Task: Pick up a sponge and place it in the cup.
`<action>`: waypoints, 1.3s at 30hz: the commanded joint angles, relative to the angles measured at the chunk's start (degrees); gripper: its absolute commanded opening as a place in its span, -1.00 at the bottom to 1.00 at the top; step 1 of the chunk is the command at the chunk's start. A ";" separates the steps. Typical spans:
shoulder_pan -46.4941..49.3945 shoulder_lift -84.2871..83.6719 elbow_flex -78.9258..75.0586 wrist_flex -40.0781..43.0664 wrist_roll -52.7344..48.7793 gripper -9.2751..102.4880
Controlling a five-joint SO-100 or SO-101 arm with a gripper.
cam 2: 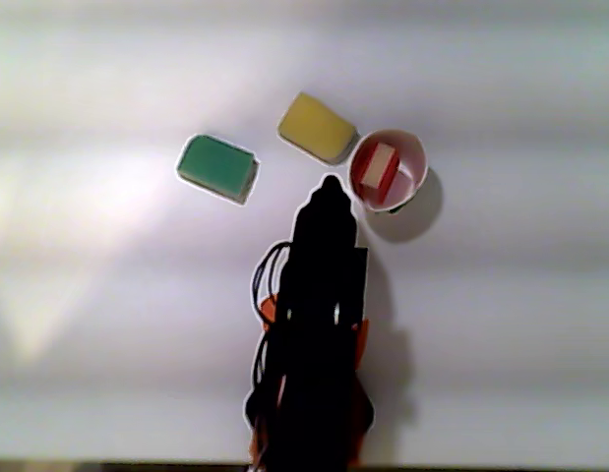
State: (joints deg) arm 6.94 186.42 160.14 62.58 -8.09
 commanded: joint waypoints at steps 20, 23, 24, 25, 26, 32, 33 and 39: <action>0.44 6.33 25.14 -12.39 -0.18 -0.83; 0.44 6.33 25.14 -6.59 0.62 -0.83; 0.35 6.33 25.14 -4.83 0.53 -0.83; 0.35 6.33 25.14 -3.16 0.44 -0.83; 0.35 6.33 25.14 -1.49 0.35 -0.83; 0.35 6.42 25.14 7.47 1.49 -0.83; 0.35 6.42 25.14 8.96 2.29 -0.83; -0.09 6.50 25.22 11.25 9.76 -0.69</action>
State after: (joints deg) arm 5.80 192.13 182.64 72.86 0.53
